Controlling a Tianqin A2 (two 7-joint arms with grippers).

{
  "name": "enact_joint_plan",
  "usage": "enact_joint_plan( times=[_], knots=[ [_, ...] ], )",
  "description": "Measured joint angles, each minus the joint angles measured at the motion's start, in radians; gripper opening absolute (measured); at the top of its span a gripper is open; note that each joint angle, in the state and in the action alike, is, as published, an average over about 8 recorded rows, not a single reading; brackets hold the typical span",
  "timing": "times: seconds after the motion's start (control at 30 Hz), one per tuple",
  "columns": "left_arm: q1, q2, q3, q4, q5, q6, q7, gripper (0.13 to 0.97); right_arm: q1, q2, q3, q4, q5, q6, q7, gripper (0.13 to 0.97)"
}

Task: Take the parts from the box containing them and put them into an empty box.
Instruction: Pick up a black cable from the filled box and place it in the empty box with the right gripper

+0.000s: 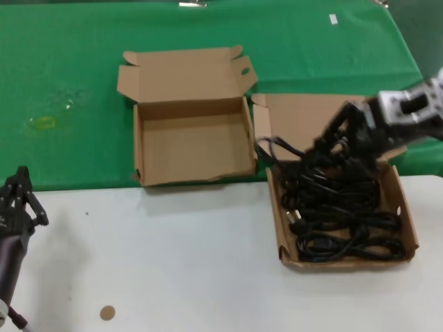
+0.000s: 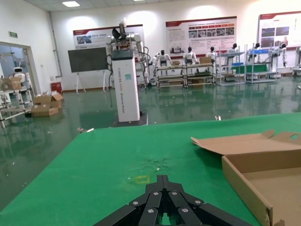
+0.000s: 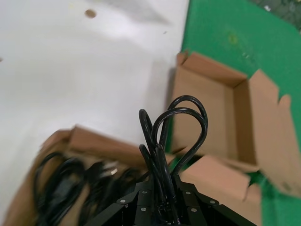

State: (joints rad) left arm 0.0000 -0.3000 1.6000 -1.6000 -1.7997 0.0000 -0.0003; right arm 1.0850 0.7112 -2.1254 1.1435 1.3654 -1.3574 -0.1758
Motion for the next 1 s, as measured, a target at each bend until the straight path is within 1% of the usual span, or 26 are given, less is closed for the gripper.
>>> enact_joint_plan(
  times=[0.23,0.47,0.63,0.8,1.0],
  knots=[
    [0.000,0.000,0.000,0.000,0.000,0.000,0.000,0.144,0.116,-0.142,-0.045,-0.130,-0.049,0.035,-0.008,0.219],
    [0.000,0.000,0.000,0.000,0.000,0.000,0.000,0.144,0.199,-0.309,-0.081,-0.309,-0.084,0.119,-0.048,0.219],
    [0.000,0.000,0.000,0.000,0.000,0.000,0.000,0.144,0.254,-0.431,-0.094,-0.478,-0.094,0.192,-0.108,0.218],
    [0.000,0.000,0.000,0.000,0.000,0.000,0.000,0.144,0.311,-0.549,-0.093,-0.675,-0.091,0.264,-0.190,0.218],
    [0.000,0.000,0.000,0.000,0.000,0.000,0.000,0.144,0.371,-0.652,-0.079,-0.891,-0.079,0.337,-0.295,0.218]
  ],
)
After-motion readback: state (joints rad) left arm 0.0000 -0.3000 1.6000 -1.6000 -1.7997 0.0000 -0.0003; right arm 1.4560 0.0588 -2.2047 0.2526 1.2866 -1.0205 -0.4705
